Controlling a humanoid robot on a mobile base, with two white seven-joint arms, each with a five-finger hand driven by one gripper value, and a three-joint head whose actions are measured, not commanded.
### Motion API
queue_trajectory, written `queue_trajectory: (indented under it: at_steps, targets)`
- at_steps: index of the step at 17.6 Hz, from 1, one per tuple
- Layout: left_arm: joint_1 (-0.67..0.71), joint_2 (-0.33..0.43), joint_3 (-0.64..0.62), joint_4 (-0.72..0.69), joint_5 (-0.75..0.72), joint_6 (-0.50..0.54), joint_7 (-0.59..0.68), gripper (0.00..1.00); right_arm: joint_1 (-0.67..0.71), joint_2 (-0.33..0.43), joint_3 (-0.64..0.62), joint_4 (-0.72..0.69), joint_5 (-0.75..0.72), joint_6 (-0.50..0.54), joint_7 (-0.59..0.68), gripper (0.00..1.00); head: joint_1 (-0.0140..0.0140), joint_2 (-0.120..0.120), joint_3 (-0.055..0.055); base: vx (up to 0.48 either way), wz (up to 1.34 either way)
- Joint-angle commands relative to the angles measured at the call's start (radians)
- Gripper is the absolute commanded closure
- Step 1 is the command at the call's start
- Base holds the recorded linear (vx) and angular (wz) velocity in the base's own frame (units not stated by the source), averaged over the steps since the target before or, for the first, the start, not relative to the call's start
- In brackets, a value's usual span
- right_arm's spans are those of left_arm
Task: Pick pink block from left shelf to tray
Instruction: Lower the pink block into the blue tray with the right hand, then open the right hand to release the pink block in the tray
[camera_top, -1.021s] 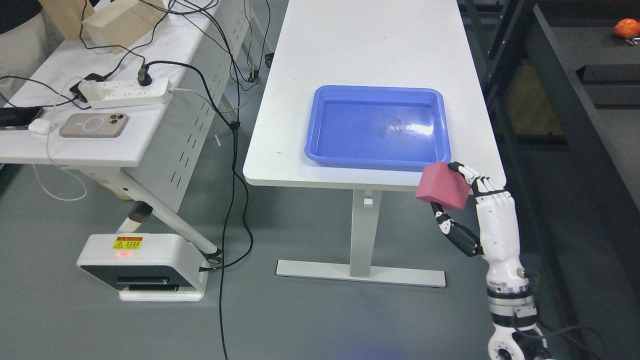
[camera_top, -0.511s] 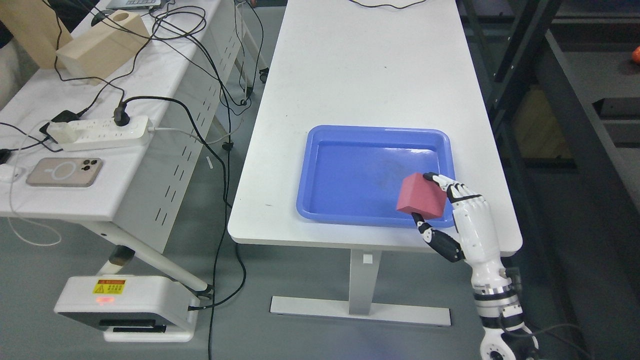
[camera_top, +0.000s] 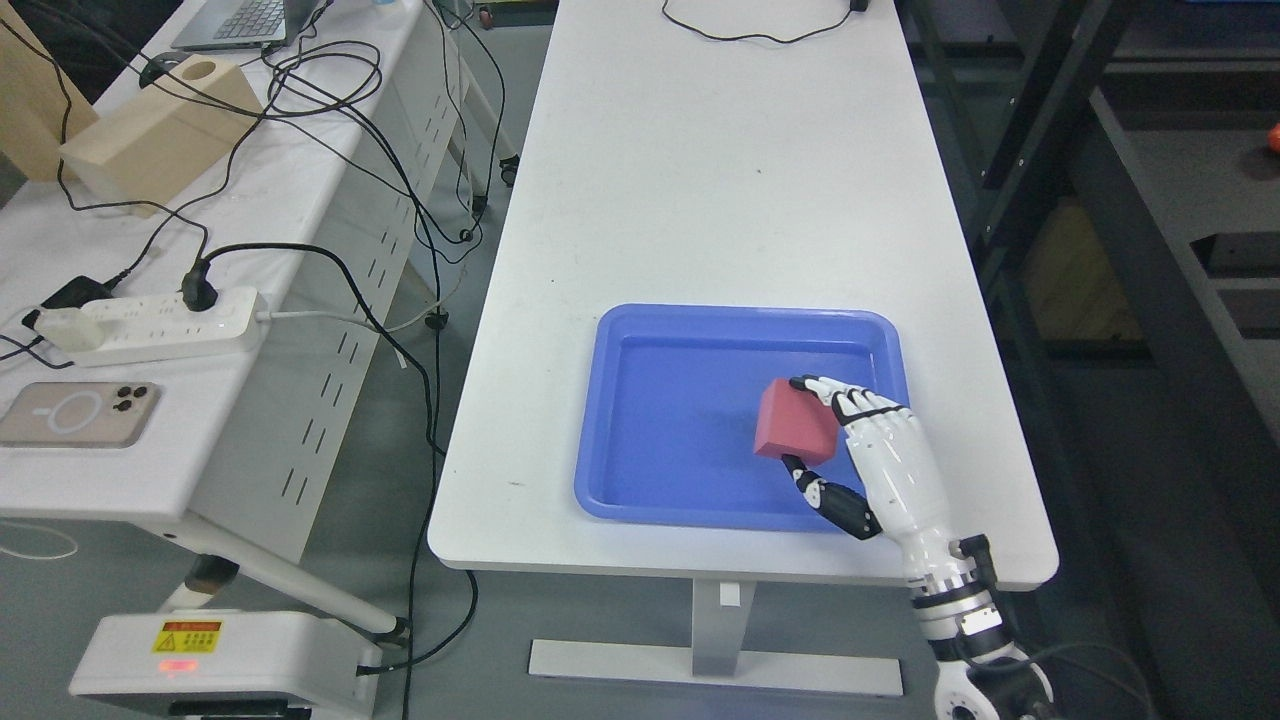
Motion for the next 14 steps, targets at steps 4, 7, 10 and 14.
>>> queue_trajectory:
  at_steps: [4,7,10,14]
  targets:
    - [-0.029,0.017,0.000,-0.017,0.000,-0.001,0.000,0.00,0.008,-0.017,0.072,0.027,0.019,0.028,0.050,0.86,0.0000,0.000,0.000,0.105,0.00]
    - [-0.029,0.017,0.000,-0.017,0.000,-0.001,0.000,0.00,0.009,-0.017,0.072,0.027,-0.042,0.085,0.067,0.39,0.0000,0.000,0.000,0.055,0.00]
    - [-0.029,0.017,0.000,-0.017,0.000,-0.001,0.000,0.00,0.016,-0.017,0.073,0.025,-0.099,0.085,0.067,0.29,0.0000,0.000,0.000,0.030,0.00]
    - [-0.031,0.017,0.000,-0.017,0.000,-0.001,0.000,0.00,0.025,-0.017,0.072,0.022,-0.128,0.085,0.067,0.16,0.0000,0.000,0.000,0.008,0.00]
